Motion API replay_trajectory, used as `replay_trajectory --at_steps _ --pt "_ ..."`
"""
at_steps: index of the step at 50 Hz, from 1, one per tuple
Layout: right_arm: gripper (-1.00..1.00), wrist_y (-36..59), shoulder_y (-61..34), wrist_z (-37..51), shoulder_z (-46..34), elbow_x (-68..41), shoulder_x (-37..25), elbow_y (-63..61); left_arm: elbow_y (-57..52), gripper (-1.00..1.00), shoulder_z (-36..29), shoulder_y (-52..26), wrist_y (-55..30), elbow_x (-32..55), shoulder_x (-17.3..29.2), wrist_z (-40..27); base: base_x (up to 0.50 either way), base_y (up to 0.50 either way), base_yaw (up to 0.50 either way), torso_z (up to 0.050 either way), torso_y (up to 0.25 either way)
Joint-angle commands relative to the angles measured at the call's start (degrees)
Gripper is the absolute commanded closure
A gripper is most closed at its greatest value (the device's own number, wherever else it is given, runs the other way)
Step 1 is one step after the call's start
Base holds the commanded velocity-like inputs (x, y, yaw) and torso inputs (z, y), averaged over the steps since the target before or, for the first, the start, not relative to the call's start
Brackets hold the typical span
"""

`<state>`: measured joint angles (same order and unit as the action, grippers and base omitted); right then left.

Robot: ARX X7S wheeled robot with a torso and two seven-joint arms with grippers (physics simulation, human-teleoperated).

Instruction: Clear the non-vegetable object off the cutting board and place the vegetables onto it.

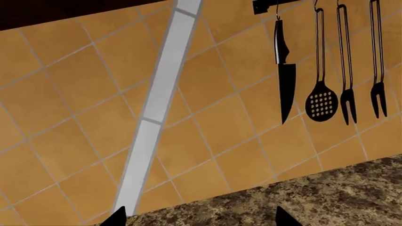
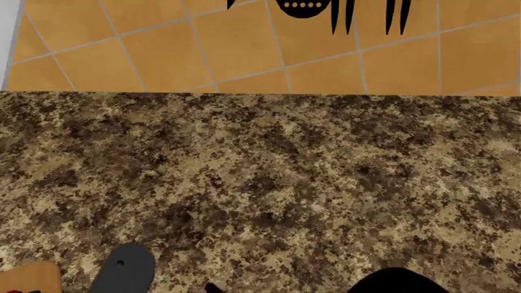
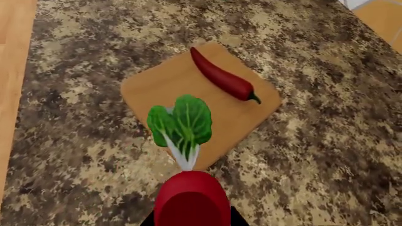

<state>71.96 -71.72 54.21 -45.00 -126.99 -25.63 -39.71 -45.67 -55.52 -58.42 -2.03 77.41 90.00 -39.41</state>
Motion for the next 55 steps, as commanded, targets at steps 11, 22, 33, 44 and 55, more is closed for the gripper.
replay_trajectory --at_steps 11,22,33,44,55 --pt "1.0 7.8 3.5 -19.9 8.5 21.1 7.7 8.2 0.0 -1.0 1.3 1.2 0.7 -1.4 0.0 2.0 0.05 0.0 -0.01 0.0 0.0" --pt "1.0 8.8 4.0 -30.1 7.9 32.2 10.3 11.1 -0.2 -1.0 1.8 1.0 0.1 -1.0 0.0 1.6 0.05 0.0 -0.01 0.0 0.0" --pt "1.0 6.4 3.0 -40.0 4.8 42.6 12.6 14.6 0.3 -1.0 2.2 0.9 0.0 -0.7 0.0 2.0 0.05 0.0 -0.01 0.0 0.0" --pt "1.0 3.8 2.3 -44.0 1.8 46.9 15.2 16.7 0.6 -1.0 2.2 1.3 0.3 -1.1 0.0 1.8 0.05 0.0 -0.01 0.0 0.0" --pt "1.0 -0.6 2.7 -49.0 -1.3 52.7 16.9 20.4 0.6 -1.0 2.0 1.8 0.6 -1.6 0.0 1.4 0.05 0.0 -0.01 0.0 0.0"
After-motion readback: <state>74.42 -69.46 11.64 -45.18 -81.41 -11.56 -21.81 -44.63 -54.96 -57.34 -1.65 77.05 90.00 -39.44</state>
